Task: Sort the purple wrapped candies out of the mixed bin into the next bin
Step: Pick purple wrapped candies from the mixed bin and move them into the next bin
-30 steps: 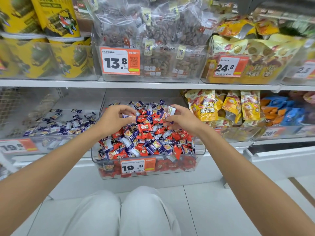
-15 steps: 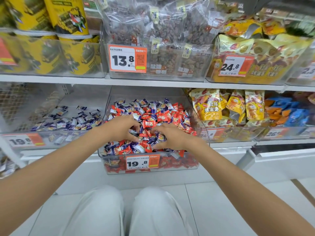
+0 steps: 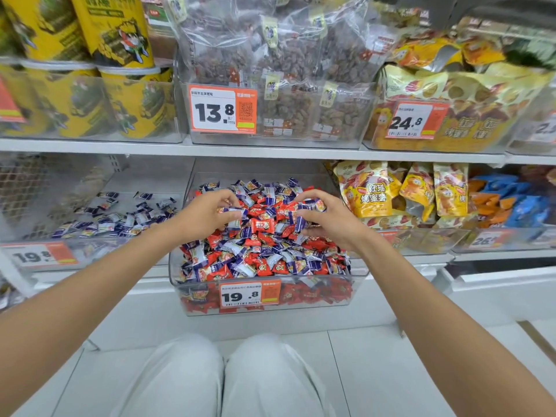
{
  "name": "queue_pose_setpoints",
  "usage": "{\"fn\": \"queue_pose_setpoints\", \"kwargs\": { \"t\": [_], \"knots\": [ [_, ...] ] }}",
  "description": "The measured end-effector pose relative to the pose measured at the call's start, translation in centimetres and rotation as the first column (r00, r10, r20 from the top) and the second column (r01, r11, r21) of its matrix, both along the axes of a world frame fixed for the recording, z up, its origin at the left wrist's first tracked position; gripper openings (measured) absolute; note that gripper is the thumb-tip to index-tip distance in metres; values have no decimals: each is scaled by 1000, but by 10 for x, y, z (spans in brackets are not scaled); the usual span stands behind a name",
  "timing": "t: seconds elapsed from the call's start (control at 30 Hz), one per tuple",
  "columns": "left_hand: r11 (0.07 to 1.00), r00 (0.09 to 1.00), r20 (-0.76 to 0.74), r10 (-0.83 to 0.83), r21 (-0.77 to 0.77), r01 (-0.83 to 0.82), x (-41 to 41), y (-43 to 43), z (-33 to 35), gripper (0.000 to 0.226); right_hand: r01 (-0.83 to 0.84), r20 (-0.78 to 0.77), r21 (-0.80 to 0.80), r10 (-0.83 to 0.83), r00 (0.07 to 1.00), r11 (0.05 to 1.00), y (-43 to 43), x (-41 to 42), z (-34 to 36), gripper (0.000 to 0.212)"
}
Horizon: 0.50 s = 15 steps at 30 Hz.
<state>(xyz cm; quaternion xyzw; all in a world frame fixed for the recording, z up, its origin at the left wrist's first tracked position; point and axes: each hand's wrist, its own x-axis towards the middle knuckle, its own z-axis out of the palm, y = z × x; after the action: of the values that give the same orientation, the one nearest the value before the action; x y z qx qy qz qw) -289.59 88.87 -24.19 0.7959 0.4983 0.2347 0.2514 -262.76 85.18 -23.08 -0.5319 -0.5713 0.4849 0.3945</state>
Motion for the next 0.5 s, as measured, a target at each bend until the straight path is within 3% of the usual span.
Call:
{"fn": "queue_pose_setpoints", "kwargs": {
  "t": [0.13, 0.3, 0.4, 0.5],
  "knots": [
    [995, 997, 79, 24, -94, -16, 8, 2, -3, 14, -30, -69, -35, 28, 997, 999, -2, 0, 0, 12],
    [986, 974, 220, 43, -166, -6, 11, -1, 2, 27, -35, -37, -24, 34, 999, 999, 0, -1, -2, 13],
    [995, 985, 163, 51, -91, -36, 11, 3, -3, 8, -54, 157, 35, 48, 986, 998, 4, -1, -5, 19],
    [995, 994, 98, 41, -95, -32, 9, 9, -9, 24, -126, 476, 186, 22, 879, 974, 12, -5, -8, 14]
  ]
}}
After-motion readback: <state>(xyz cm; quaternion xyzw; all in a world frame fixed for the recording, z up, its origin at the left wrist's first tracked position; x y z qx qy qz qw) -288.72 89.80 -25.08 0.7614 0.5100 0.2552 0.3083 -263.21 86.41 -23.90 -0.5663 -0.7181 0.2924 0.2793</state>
